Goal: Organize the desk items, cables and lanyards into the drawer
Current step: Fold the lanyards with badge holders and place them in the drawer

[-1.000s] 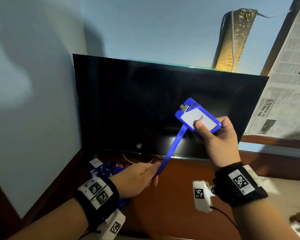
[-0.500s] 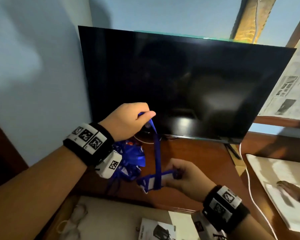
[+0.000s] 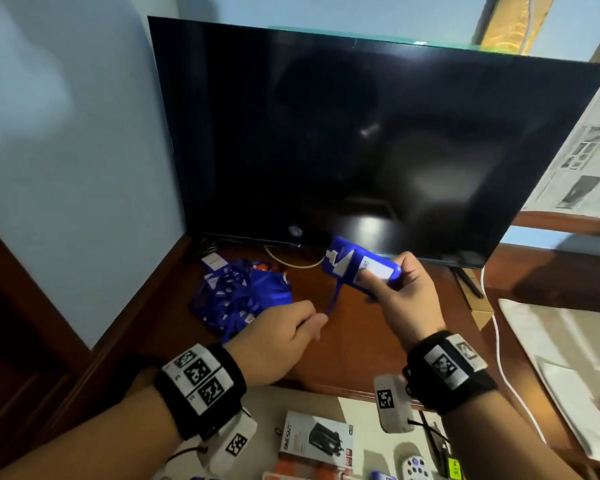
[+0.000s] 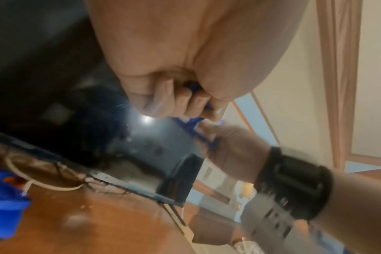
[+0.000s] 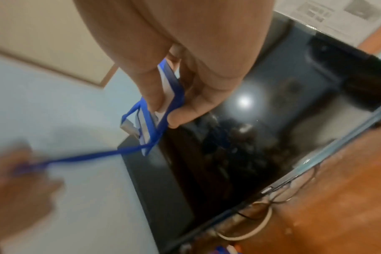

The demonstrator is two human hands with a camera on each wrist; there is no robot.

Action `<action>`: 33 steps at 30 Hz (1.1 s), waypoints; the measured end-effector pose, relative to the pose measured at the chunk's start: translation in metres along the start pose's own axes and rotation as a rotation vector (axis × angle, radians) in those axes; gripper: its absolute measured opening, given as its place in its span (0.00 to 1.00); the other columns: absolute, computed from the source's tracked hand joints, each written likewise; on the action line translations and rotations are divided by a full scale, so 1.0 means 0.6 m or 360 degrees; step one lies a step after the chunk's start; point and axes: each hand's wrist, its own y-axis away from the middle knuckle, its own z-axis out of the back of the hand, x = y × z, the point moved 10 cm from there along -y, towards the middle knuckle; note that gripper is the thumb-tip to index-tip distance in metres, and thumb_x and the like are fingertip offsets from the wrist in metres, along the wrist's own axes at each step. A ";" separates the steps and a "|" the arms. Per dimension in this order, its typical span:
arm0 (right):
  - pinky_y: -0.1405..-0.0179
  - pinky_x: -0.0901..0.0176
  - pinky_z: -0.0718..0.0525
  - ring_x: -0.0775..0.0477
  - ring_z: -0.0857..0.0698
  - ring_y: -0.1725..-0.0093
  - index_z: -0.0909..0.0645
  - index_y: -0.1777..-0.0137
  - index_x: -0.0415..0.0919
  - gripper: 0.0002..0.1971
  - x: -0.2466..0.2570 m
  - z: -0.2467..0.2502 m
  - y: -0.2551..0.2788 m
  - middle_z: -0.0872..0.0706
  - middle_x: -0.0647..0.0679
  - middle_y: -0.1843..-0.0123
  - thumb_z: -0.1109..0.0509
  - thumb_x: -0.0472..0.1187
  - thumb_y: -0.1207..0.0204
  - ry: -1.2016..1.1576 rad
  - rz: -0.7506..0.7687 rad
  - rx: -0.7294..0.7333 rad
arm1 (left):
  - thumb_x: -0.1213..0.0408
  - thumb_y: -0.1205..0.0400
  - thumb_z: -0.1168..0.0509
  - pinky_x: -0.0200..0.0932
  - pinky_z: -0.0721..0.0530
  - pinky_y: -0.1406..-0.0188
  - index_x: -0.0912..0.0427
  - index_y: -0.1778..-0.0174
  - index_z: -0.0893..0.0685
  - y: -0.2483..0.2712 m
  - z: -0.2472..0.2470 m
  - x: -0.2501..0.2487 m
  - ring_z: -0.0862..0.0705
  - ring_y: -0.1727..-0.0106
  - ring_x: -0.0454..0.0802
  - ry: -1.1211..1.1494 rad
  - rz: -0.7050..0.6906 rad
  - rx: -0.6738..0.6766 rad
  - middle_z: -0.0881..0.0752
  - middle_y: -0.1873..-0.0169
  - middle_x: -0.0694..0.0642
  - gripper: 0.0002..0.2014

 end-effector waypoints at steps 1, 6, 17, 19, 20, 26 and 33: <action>0.63 0.39 0.15 0.43 0.17 0.69 0.26 0.60 0.43 0.16 -0.009 -0.011 0.008 0.15 0.40 0.67 0.18 0.39 0.24 0.0147 0.0028 0.0051 | 0.48 0.07 0.43 0.51 0.22 0.65 0.48 0.59 0.20 0.007 0.007 -0.019 0.21 0.69 0.51 0.0027 -0.0043 -0.0038 0.19 0.70 0.52 0.17; 0.68 0.63 0.23 0.55 0.22 0.68 0.26 0.59 0.48 0.14 -0.032 -0.110 0.089 0.19 0.51 0.66 0.20 0.43 0.23 0.0543 0.0198 0.0630 | 0.51 0.09 0.38 0.43 0.25 0.59 0.53 0.60 0.20 -0.005 0.062 -0.046 0.24 0.64 0.42 -0.0359 -0.0075 -0.0116 0.23 0.66 0.46 0.16; 0.66 0.59 0.17 0.51 0.18 0.67 0.19 0.62 0.48 0.13 -0.067 -0.184 0.170 0.15 0.48 0.66 0.16 0.38 0.30 -0.0252 -0.0284 0.1111 | 0.52 0.25 0.21 0.45 0.11 0.49 0.55 0.59 0.05 0.046 0.031 0.144 0.08 0.55 0.48 0.0724 0.0579 0.0234 0.06 0.58 0.55 0.10; 0.71 0.62 0.18 0.53 0.17 0.70 0.21 0.59 0.42 0.13 -0.068 -0.186 0.167 0.15 0.46 0.66 0.18 0.36 0.30 -0.0416 -0.0364 0.0977 | 0.65 0.26 0.23 0.50 0.07 0.48 0.60 0.55 0.05 0.060 0.015 0.170 0.07 0.52 0.55 0.1289 0.0719 0.0006 0.06 0.54 0.63 0.06; 0.74 0.62 0.18 0.52 0.16 0.70 0.22 0.59 0.41 0.13 -0.070 -0.187 0.165 0.14 0.43 0.65 0.19 0.35 0.30 -0.0484 -0.0410 0.0905 | 0.70 0.24 0.25 0.52 0.06 0.46 0.64 0.49 0.06 0.066 0.006 0.182 0.07 0.48 0.59 0.1491 0.0770 -0.0106 0.06 0.50 0.66 0.08; 0.71 0.55 0.17 0.40 0.13 0.59 0.22 0.60 0.49 0.17 -0.117 -0.215 0.176 0.13 0.36 0.56 0.14 0.48 0.34 -0.0668 -0.0688 0.0673 | 0.74 0.24 0.31 0.44 0.07 0.44 0.71 0.35 0.15 0.094 -0.017 0.200 0.08 0.43 0.56 0.1994 0.0772 -0.0378 0.09 0.40 0.66 0.20; 0.70 0.60 0.14 0.49 0.10 0.61 0.24 0.60 0.47 0.12 -0.129 -0.265 0.198 0.10 0.45 0.57 0.22 0.37 0.25 -0.0895 -0.0845 0.0654 | 0.78 0.15 0.41 0.50 0.13 0.32 0.67 0.25 0.20 0.143 0.005 0.191 0.14 0.28 0.60 0.2070 0.0563 -0.0091 0.14 0.29 0.67 0.22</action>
